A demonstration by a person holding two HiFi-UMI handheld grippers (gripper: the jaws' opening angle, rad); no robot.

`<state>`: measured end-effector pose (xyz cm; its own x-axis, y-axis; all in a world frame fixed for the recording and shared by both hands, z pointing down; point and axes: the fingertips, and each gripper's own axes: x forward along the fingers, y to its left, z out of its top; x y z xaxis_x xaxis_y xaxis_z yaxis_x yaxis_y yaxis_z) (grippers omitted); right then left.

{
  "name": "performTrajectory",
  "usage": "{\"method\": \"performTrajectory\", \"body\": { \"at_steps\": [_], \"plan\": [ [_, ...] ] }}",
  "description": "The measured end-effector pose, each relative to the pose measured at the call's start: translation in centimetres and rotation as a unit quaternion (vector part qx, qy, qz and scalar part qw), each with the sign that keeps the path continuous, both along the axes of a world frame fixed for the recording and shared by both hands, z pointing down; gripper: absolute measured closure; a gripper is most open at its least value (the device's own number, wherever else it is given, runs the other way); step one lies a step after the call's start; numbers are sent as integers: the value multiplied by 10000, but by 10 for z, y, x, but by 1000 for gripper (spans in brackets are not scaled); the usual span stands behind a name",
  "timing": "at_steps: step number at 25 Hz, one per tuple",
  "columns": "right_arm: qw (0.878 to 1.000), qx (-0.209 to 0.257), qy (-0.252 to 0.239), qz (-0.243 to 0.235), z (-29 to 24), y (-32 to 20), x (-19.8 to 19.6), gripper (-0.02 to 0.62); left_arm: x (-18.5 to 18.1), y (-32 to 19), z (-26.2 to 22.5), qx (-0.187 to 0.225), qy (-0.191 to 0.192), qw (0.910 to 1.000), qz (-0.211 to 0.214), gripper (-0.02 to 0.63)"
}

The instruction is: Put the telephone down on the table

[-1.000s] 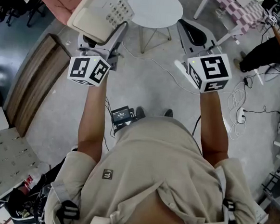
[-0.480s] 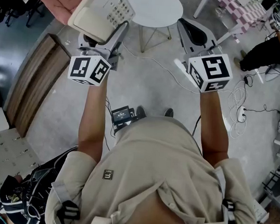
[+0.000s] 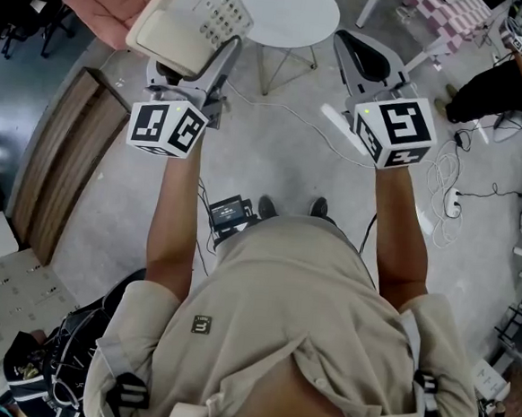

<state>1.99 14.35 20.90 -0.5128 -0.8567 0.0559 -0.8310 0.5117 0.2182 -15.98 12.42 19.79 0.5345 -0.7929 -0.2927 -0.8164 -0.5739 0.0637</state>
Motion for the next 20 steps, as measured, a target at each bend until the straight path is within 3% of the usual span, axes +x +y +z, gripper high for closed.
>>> {"method": "performTrajectory", "body": {
  "at_steps": [9,20],
  "plan": [
    [9999,-67,-36,135,7,-7,1,583,0,-10,3,-41,-59,9999,118,152],
    [9997,-80,-172,145,11,-47,34,598,28,-36,11,-138,-132,9998,-19,152]
  ]
}}
